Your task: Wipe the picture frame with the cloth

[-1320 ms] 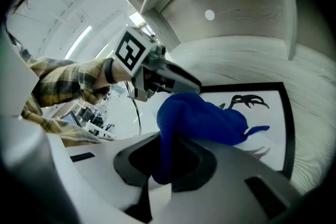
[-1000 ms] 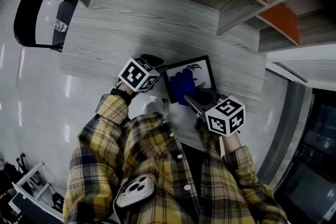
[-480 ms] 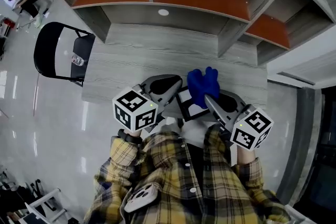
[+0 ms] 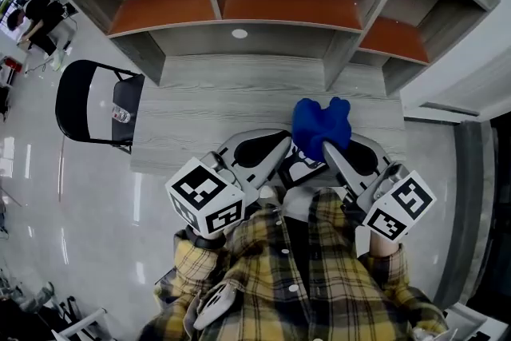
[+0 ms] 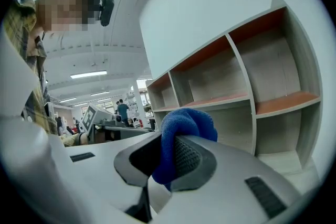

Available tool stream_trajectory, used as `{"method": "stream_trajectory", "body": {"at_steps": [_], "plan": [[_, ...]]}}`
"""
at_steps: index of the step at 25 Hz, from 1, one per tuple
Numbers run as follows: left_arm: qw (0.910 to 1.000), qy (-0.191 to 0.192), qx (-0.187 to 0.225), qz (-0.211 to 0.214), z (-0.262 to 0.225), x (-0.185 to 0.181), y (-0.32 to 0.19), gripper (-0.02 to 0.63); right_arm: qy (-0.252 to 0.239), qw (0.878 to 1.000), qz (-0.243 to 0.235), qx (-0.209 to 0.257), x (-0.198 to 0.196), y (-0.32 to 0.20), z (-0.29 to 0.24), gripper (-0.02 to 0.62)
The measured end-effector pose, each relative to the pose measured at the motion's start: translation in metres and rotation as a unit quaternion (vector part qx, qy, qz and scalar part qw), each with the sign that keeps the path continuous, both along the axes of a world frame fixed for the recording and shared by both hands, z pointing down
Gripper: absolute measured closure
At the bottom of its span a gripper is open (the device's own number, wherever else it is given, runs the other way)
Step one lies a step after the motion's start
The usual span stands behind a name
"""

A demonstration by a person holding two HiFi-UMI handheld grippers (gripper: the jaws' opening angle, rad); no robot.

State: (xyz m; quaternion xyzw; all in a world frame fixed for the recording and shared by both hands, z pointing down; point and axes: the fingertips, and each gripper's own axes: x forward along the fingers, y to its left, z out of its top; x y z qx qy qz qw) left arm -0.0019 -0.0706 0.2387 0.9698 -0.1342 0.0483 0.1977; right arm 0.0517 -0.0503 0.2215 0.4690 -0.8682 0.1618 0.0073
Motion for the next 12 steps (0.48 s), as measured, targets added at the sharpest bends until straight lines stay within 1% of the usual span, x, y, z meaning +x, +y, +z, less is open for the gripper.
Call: {"method": "stream_trajectory", "body": {"at_steps": [7, 12], "plan": [[1.0000, 0.007, 0.004, 0.003, -0.0074, 0.0025, 0.0064, 0.601, 0.013, 1.000, -0.006, 0.009, -0.0011, 0.0019, -0.0072, 0.543], [1.0000, 0.003, 0.007, 0.005, -0.0076, 0.0026, 0.0047, 0.601, 0.019, 1.000, -0.008, 0.010, -0.0024, -0.0016, -0.0084, 0.543]]}}
